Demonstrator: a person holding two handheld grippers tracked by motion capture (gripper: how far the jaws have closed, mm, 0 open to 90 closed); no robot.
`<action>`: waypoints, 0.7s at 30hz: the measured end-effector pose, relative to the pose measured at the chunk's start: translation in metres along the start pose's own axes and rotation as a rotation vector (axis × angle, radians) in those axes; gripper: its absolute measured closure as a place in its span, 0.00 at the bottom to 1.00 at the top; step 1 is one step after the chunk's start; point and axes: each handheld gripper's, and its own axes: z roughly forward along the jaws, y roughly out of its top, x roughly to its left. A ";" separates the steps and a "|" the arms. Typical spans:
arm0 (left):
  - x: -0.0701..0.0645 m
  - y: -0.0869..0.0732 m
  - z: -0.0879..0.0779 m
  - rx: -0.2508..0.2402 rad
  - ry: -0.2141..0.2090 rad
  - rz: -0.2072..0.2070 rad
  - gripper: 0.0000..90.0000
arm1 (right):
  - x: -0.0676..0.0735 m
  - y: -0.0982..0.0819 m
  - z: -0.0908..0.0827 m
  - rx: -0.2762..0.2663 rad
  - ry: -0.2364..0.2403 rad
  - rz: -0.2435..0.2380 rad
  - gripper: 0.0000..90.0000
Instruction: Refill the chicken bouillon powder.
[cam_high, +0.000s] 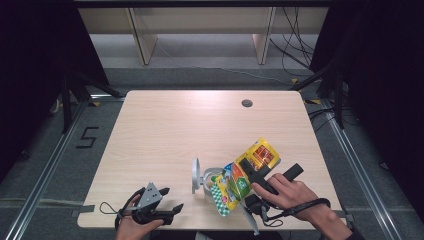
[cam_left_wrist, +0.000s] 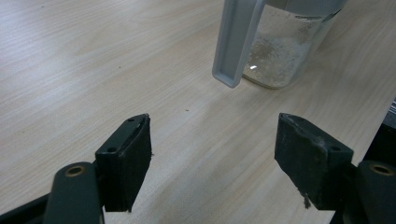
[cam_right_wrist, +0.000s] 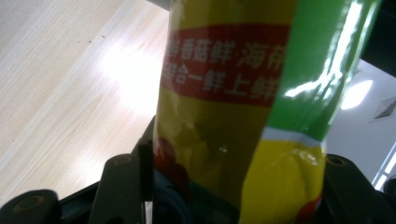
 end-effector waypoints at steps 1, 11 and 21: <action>0.000 0.000 0.000 0.003 0.007 -0.005 0.30 | 0.005 0.000 -0.002 0.022 0.004 0.087 0.55; 0.000 0.000 0.000 0.006 -0.001 -0.009 0.30 | 0.004 -0.003 -0.002 0.022 0.012 0.069 0.55; 0.000 0.000 0.000 0.002 0.006 -0.008 0.30 | 0.002 -0.003 0.001 0.008 0.027 0.017 0.55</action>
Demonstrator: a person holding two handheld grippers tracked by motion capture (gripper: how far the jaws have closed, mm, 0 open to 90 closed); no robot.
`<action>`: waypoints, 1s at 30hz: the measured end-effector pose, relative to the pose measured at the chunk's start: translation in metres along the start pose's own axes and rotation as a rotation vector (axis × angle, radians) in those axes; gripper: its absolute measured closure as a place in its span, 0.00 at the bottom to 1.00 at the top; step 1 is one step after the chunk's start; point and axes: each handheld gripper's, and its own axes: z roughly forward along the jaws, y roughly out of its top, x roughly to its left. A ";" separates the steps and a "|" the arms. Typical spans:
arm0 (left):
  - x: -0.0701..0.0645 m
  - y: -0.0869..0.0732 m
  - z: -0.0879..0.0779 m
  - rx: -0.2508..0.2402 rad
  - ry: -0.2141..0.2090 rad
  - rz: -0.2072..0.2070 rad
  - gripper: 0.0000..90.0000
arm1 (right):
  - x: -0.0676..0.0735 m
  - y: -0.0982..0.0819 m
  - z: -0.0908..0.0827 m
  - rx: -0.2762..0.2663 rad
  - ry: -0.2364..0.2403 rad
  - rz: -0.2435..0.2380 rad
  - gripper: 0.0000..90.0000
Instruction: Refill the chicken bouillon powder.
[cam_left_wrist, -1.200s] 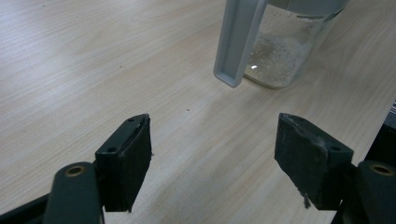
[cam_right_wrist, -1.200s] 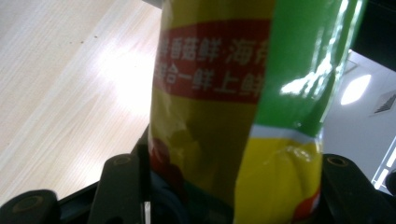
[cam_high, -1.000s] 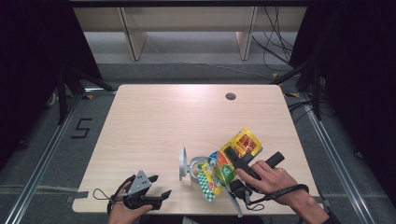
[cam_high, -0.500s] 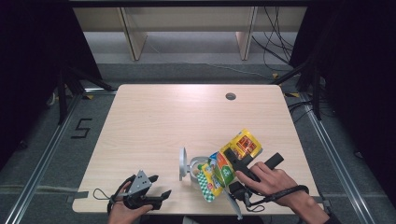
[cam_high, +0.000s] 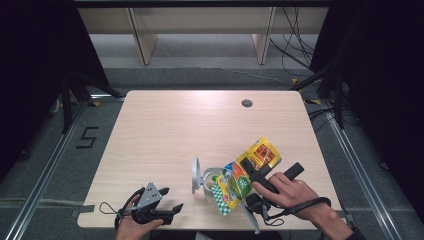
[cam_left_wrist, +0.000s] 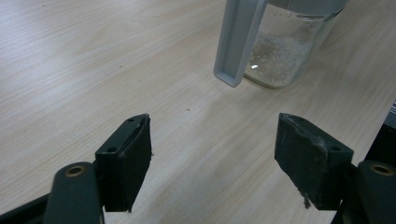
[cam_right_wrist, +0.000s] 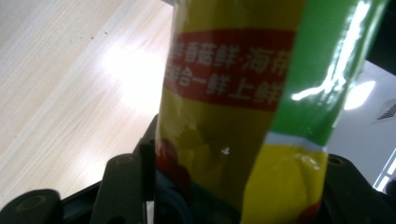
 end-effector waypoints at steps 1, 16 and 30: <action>0.001 0.000 0.000 0.005 -0.009 0.000 0.30 | 0.000 0.000 0.000 -0.002 -0.015 -0.008 0.55; 0.001 0.000 0.000 0.008 -0.009 0.008 0.30 | 0.004 0.001 -0.002 0.012 -0.018 0.042 0.56; 0.000 0.000 0.000 0.002 0.001 0.004 0.30 | 0.004 0.001 -0.001 0.006 -0.015 0.041 0.56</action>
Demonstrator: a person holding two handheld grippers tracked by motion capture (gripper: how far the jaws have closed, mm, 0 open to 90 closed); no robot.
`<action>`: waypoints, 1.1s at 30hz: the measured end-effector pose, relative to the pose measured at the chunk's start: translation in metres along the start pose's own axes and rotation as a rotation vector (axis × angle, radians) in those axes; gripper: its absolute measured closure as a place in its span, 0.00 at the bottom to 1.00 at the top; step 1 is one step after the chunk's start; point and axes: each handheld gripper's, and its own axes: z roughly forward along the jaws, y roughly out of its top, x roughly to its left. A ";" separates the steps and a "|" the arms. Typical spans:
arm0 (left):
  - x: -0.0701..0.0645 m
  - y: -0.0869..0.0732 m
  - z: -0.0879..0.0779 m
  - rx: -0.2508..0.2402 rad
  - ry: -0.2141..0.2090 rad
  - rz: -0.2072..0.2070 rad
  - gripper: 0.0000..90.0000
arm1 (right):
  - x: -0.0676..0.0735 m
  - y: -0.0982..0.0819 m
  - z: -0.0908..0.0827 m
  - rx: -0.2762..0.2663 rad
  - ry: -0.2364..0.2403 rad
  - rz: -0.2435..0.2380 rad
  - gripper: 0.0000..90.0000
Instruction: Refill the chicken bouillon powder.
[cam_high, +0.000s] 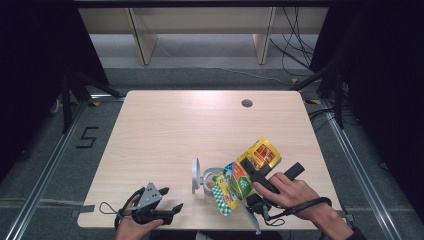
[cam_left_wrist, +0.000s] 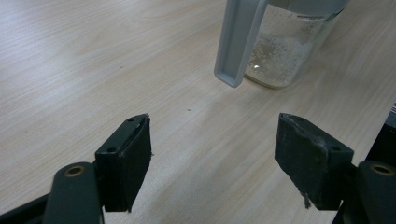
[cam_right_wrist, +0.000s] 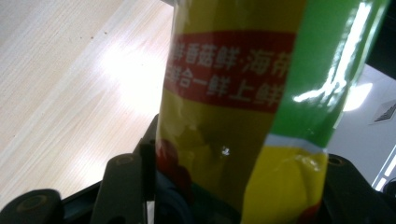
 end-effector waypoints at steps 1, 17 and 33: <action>0.000 0.000 0.000 0.000 -0.002 -0.001 0.30 | 0.000 0.000 0.000 0.001 -0.001 0.001 0.56; 0.001 0.001 0.000 0.006 -0.002 0.016 0.26 | 0.000 -0.001 -0.001 -0.002 0.003 0.000 0.56; 0.000 0.000 0.001 0.000 -0.002 -0.005 0.26 | 0.000 -0.002 -0.002 0.000 -0.004 -0.010 0.56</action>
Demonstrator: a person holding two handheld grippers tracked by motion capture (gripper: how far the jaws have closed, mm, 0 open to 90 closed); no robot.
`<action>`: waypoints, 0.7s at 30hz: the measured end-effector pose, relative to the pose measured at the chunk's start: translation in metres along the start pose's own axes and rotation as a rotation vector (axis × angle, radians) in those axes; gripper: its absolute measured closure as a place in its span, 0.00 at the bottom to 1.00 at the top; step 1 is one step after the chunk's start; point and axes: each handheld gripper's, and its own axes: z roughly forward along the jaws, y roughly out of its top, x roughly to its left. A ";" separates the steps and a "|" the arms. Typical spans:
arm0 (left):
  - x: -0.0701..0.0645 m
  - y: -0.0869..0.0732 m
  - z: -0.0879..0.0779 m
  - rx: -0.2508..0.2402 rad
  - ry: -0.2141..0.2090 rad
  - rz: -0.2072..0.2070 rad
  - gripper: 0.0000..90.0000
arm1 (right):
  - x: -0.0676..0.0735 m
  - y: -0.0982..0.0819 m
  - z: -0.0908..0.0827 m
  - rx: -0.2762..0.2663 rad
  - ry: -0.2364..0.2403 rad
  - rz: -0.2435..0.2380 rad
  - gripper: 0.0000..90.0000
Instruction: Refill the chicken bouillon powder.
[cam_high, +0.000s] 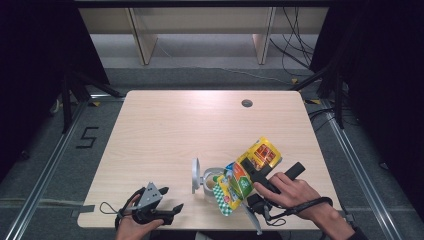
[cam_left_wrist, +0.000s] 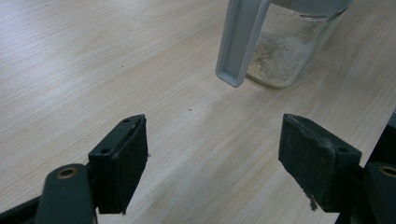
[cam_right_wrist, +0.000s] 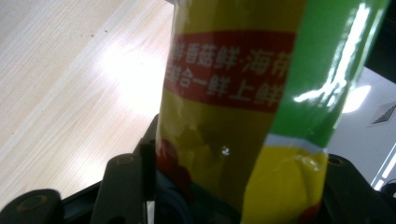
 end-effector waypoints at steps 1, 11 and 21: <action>0.000 0.000 0.000 0.000 0.001 0.000 0.26 | 0.000 0.000 0.000 0.001 -0.004 0.001 0.56; 0.001 0.001 0.000 0.002 0.007 0.034 0.26 | 0.000 -0.001 0.000 -0.001 -0.007 -0.004 0.56; 0.000 0.000 0.000 0.003 0.006 0.004 0.26 | 0.001 -0.002 -0.001 0.000 -0.007 -0.001 0.56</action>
